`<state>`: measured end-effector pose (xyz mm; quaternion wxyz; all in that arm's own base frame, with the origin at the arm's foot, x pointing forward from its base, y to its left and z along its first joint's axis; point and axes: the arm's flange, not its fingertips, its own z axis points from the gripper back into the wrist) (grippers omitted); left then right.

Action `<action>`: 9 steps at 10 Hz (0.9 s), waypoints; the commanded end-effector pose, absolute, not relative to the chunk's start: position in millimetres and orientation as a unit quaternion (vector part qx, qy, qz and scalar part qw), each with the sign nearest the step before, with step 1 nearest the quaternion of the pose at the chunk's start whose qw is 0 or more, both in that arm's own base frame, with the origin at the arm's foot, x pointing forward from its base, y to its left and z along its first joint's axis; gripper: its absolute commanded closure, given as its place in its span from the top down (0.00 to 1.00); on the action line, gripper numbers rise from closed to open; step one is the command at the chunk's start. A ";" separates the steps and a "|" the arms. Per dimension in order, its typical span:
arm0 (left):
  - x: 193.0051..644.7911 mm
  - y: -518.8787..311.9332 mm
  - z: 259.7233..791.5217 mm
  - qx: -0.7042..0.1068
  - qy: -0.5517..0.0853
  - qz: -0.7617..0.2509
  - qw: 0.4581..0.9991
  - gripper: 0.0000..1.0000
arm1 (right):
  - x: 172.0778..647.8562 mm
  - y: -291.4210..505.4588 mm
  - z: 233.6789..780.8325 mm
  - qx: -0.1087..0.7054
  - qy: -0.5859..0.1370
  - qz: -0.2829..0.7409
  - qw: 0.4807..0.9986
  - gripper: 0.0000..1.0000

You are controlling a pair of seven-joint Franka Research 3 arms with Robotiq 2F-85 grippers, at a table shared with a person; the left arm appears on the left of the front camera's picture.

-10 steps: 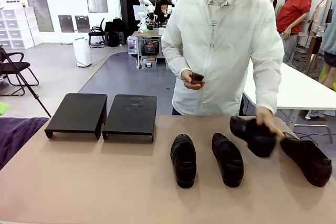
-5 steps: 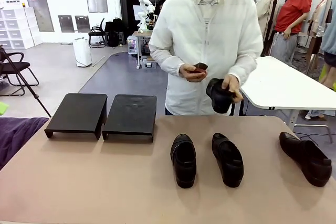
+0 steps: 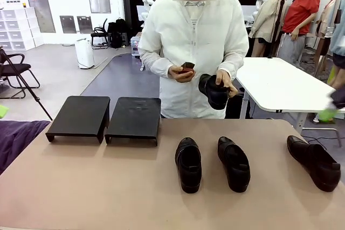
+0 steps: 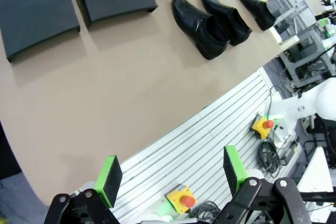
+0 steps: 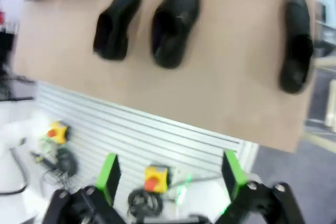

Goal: Organize the shoes by placing them on the stand.
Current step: Pick up one Shoe and place it in the middle of the table.

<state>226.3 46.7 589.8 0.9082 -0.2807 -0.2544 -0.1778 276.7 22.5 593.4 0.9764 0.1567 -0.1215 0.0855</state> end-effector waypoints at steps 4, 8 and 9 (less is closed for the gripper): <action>226.3 48.2 590.6 -0.288 -0.257 -0.186 0.904 1.00 | 322.4 106.0 584.8 0.106 -0.137 0.073 0.982 1.00; 226.3 48.2 590.6 -0.288 -0.257 -0.186 0.904 1.00 | 315.9 -66.1 581.4 0.179 -0.154 -0.090 0.967 1.00; 226.3 48.2 590.6 -0.288 -0.257 -0.186 0.904 1.00 | 310.2 -108.5 572.5 0.204 -0.162 -0.109 0.959 1.00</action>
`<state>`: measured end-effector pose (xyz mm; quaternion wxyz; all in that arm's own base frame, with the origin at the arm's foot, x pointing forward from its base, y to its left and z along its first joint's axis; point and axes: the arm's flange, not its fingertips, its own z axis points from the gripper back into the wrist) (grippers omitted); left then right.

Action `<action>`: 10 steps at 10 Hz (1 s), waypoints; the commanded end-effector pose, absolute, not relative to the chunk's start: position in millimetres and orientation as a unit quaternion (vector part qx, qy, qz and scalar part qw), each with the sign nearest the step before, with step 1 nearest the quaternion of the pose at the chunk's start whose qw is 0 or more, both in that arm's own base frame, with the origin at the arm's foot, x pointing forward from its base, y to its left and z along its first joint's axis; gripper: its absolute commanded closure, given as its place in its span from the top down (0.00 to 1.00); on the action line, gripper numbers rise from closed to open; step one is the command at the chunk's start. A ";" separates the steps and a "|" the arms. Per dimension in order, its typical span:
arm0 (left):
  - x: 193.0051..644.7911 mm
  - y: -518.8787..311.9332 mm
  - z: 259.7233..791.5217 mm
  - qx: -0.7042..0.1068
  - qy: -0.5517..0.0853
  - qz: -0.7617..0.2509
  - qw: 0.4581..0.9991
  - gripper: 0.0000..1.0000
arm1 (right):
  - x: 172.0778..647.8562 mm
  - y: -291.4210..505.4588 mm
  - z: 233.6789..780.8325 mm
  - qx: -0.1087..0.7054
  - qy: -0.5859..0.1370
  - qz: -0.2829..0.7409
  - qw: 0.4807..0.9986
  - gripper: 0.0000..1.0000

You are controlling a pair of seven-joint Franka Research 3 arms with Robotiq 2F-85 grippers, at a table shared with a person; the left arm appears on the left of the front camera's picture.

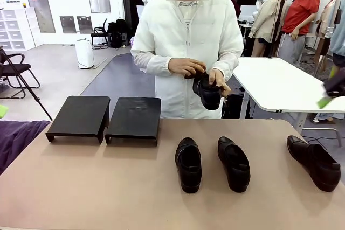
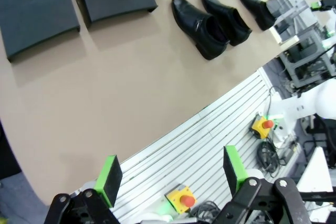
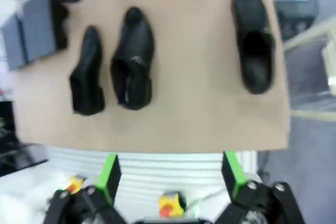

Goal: Organize the shoes by placing them on the stand.
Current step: Pick up one Shoe and place it in the middle of the table.

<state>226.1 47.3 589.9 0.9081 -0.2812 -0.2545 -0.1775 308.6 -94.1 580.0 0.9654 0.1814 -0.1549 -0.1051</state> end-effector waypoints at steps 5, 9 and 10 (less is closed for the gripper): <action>226.3 48.2 590.6 -0.288 -0.257 -0.186 0.904 1.00 | 311.0 -140.6 550.7 0.229 -0.191 -0.180 0.937 1.00; 226.3 48.2 590.6 -0.288 -0.257 -0.186 0.904 1.00 | 362.9 26.8 551.8 0.198 -0.167 -0.045 0.965 1.00; 226.3 48.2 590.6 -0.288 -0.257 -0.186 0.904 1.00 | 370.6 45.3 545.9 0.199 -0.142 -0.019 0.969 1.00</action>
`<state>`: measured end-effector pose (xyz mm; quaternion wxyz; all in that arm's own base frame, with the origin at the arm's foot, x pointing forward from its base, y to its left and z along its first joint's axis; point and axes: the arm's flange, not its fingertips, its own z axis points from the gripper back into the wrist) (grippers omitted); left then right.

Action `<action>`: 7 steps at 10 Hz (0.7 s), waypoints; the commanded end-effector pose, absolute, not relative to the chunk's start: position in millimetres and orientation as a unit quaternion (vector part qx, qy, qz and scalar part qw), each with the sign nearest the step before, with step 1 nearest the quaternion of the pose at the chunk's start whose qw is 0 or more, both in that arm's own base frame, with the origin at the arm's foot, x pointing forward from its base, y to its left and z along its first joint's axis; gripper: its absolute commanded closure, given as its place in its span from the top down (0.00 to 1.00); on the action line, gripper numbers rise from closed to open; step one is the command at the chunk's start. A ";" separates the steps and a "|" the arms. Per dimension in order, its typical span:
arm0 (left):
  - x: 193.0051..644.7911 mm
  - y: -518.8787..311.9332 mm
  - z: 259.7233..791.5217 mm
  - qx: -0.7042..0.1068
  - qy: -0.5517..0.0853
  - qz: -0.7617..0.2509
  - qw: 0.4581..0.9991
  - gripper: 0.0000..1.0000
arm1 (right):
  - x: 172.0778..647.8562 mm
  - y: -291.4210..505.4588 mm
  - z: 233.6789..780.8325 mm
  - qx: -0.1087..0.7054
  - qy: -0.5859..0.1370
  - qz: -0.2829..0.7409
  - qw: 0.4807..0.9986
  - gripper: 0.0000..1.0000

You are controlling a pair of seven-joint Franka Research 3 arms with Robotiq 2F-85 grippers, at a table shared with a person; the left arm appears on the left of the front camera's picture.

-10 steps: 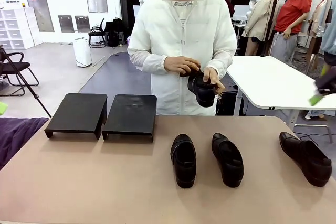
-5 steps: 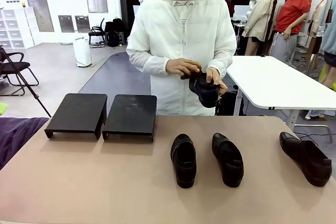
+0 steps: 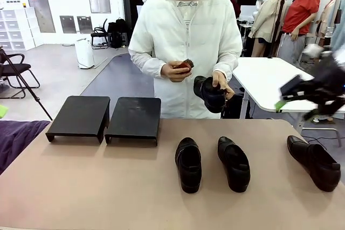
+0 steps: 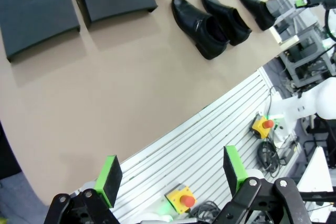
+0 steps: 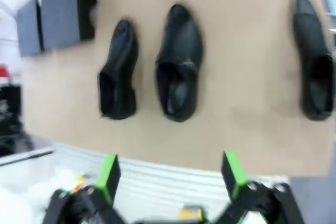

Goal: Organize the shoes by placing them on the stand.
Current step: Pick up one Shoe and place it in the middle of the table.

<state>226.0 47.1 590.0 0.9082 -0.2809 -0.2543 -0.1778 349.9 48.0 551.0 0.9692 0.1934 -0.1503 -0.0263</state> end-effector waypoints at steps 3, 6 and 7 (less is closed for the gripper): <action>226.3 48.2 590.6 -0.288 -0.257 -0.186 0.904 1.00 | 361.8 -5.6 563.1 0.224 -0.154 -0.057 0.961 1.00; 226.3 48.2 590.6 -0.288 -0.257 -0.186 0.904 1.00 | 330.6 -112.2 565.4 0.209 -0.179 -0.078 0.958 1.00; 226.3 48.2 590.6 -0.288 -0.257 -0.186 0.904 1.00 | 316.5 -130.3 561.2 0.191 -0.178 -0.048 0.964 1.00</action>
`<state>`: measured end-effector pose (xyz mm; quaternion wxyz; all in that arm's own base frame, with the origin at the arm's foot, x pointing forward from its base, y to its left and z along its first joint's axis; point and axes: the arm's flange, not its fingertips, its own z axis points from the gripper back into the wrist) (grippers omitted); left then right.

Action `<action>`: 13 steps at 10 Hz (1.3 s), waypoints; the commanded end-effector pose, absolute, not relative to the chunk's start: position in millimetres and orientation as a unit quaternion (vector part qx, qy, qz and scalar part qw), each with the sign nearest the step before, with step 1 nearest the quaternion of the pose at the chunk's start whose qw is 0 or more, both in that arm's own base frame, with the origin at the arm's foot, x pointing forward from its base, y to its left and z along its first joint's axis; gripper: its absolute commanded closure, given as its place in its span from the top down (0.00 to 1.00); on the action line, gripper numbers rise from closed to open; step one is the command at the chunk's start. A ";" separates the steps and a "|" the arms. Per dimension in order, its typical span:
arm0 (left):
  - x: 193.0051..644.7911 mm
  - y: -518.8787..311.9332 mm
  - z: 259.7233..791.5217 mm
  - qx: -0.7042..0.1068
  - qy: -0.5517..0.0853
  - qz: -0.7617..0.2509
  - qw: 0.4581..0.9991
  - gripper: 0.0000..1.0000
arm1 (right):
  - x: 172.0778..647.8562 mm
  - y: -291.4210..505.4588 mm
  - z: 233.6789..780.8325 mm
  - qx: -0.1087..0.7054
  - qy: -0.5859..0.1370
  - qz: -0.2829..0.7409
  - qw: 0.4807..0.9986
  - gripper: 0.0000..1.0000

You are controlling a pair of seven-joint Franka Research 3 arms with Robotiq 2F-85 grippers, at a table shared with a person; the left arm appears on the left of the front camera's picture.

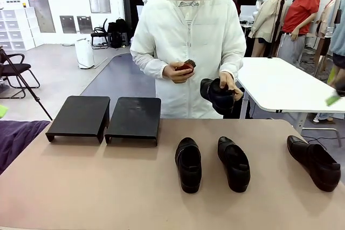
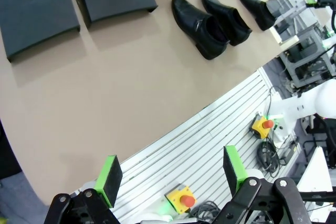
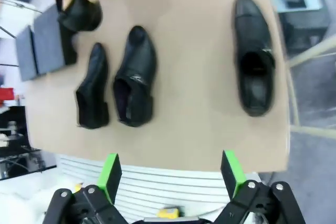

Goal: Organize the shoes by placing them on the stand.
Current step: Pick up one Shoe and place it in the middle of the table.

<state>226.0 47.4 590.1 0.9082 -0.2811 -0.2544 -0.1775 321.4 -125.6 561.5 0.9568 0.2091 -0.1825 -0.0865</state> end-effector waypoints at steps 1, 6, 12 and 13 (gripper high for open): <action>226.3 48.2 590.6 -0.288 -0.257 -0.186 0.904 1.00 | 314.6 -123.0 557.5 0.216 -0.185 -0.018 0.959 1.00; 226.3 48.2 590.6 -0.288 -0.257 -0.186 0.904 1.00 | 284.9 -177.3 641.3 0.176 -0.154 0.040 0.971 1.00; 226.3 48.2 590.6 -0.288 -0.257 -0.186 0.904 1.00 | 235.6 -255.2 693.9 0.202 -0.119 0.004 0.972 1.00; 226.3 48.2 590.6 -0.288 -0.257 -0.186 0.904 1.00 | 237.6 -250.0 692.2 0.196 -0.127 -0.003 0.972 1.00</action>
